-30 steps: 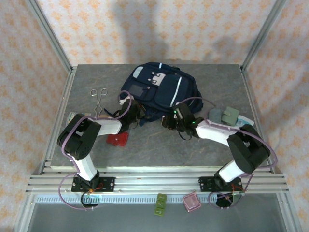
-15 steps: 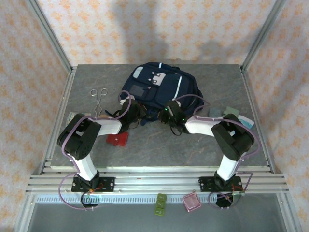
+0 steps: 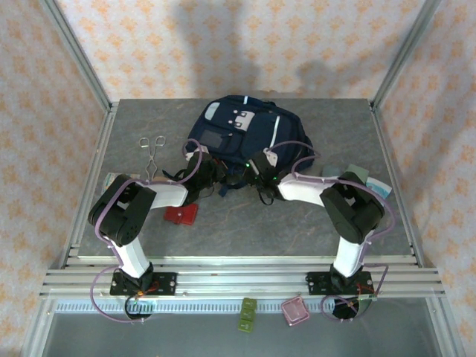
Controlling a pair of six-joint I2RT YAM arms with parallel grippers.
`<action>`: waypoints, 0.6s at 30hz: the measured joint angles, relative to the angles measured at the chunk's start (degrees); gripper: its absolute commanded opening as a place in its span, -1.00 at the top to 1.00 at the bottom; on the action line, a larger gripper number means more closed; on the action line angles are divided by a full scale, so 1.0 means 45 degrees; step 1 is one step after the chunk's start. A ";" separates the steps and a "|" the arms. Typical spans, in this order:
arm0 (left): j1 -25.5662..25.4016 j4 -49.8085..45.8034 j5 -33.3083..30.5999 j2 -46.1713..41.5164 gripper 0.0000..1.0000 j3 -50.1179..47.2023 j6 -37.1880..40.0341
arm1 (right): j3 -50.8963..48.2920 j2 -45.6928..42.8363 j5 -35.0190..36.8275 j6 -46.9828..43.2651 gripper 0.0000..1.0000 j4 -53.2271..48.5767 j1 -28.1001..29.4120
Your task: Pack books, pencil case, and school supplies into a backpack
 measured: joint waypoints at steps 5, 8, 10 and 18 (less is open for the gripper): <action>0.0000 0.0141 0.0019 0.0112 1.00 0.0015 -0.0005 | 0.0597 0.0544 0.0389 0.0180 0.58 -0.0379 0.0024; -0.0005 0.0204 0.0068 0.0117 1.00 0.0015 -0.0010 | 0.0670 0.0646 0.0549 0.0155 1.00 -0.0355 0.0049; 0.0000 0.0214 0.0087 0.0117 1.00 0.0015 -0.0005 | 0.0670 0.0646 0.0612 0.0092 1.00 -0.0364 0.0049; 0.0000 0.0209 0.0058 0.0112 1.00 0.0015 0.0039 | -0.0039 -0.0228 0.0262 -0.0287 1.00 -0.0262 0.0039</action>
